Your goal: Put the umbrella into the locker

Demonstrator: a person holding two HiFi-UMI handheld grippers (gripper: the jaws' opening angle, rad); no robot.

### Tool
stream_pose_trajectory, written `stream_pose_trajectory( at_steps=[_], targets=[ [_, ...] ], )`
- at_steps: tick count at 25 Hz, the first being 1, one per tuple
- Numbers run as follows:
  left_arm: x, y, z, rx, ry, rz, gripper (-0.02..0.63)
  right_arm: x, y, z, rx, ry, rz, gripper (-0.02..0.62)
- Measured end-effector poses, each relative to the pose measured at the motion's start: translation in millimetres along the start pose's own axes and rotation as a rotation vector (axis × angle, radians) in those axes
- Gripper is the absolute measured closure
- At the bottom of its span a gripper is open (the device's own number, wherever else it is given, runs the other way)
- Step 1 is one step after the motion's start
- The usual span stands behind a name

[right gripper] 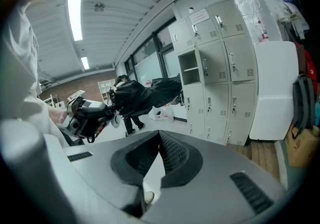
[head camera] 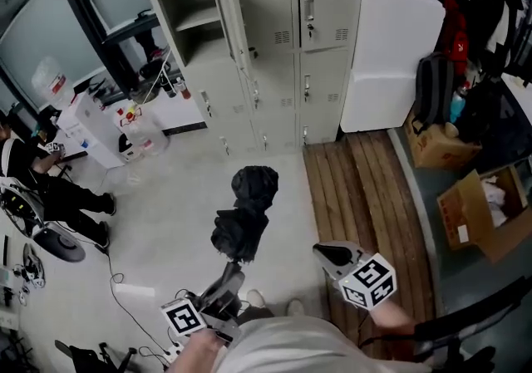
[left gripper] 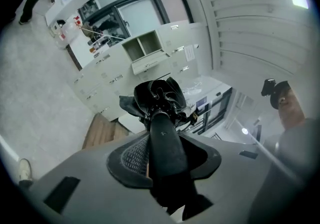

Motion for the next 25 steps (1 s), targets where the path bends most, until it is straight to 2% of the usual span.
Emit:
stream_pose_trajectory(
  at_steps=[6,12,17,22,25],
  targets=[
    [9.0,-1.7,1.3,-0.036,-0.005,-0.022,0.446,15.7,-3.8,-6.9,-0.036,-0.04,0.034,0.578],
    [39.9,-41.6,25.9,-0.029,0.002,-0.046,0.446,73.9,-31.0,-29.4,-0.109,-0.095,0.047,0.577],
    [80.8,-101.0,55.9,-0.012,0.007,-0.087,0.446,130.4,-66.4,-55.9,-0.127,-0.086,0.062,0.574],
    [124.1,-173.8,75.3,0.033,0.009,-0.116,0.446,188.3,-117.9,-87.3,-0.148,-0.058,0.028,0.574],
    [149.4,-214.1,85.7,0.06,0.01,-0.126,0.446,225.4,-134.2,-100.6,-0.145,-0.052,0.017,0.574]
  ],
)
Point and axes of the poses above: the fingertips, and each gripper's own axes: x forward along the fingers, z to its left, y out of its underside, the point moved 5 cm from there along -x, backward along the fingers, and after that the axes turned 10 degrees about -z, right-handed, at the moved point
